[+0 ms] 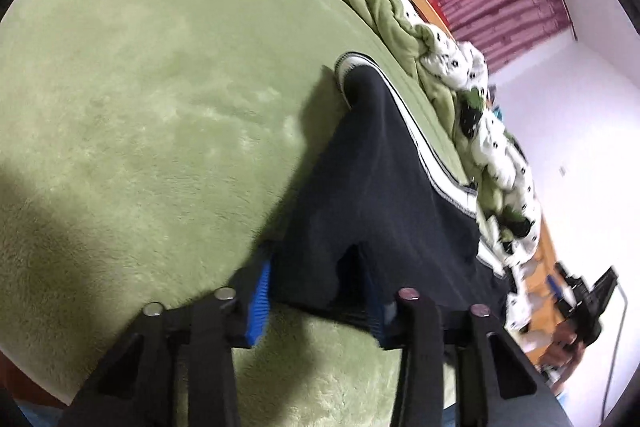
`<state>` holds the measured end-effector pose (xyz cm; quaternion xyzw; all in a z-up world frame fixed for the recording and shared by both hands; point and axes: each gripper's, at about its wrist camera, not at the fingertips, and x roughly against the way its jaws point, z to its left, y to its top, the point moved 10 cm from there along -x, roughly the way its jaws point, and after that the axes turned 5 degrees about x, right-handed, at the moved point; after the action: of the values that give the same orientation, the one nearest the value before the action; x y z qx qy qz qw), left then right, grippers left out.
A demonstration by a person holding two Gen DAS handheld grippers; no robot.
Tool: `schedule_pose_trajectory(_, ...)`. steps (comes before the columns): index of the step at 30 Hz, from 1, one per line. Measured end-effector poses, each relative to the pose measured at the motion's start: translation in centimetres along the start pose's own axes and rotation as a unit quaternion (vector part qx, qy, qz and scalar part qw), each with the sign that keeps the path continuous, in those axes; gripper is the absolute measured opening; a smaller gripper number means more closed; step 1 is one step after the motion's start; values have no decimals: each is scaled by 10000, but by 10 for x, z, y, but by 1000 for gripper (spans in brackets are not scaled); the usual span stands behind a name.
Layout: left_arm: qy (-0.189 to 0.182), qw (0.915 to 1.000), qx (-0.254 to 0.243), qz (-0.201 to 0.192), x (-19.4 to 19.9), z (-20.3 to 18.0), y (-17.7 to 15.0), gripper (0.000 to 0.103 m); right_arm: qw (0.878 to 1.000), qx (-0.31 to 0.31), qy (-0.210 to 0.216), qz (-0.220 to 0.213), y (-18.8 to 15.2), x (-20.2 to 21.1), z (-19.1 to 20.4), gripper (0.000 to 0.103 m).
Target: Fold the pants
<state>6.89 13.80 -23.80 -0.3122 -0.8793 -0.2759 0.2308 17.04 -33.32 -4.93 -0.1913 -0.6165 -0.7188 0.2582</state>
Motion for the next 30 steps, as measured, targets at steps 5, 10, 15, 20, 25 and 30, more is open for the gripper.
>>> schedule_pose_trajectory(5,216,9994,-202,-184,3,-11,1,16,9972,-662,77,348,-7,-16,-12,56)
schedule_pose_trajectory(10,587,9885,-1210,-695,30,-76,9,11,9952,-912,220,277,3,-8,-29,56)
schedule_pose_trajectory(15,523,9717,-2175,-763,30,-178,2,10,9994,-277,17,-192,12,-6,-57,56)
schedule_pose_trajectory(20,27,9466,-3195,-429,-25,-290,-50,10,9991,79,-371,-175,-16,-10,-108,55)
schedule_pose_trajectory(25,-388,9298,-3632,456,-107,-342,-140,10,9974,194,-626,-308,-44,22,-162,55)
schedule_pose_trajectory(30,-28,9265,-3564,1208,-182,-317,-212,12,9978,-77,-662,27,-64,19,-191,55)
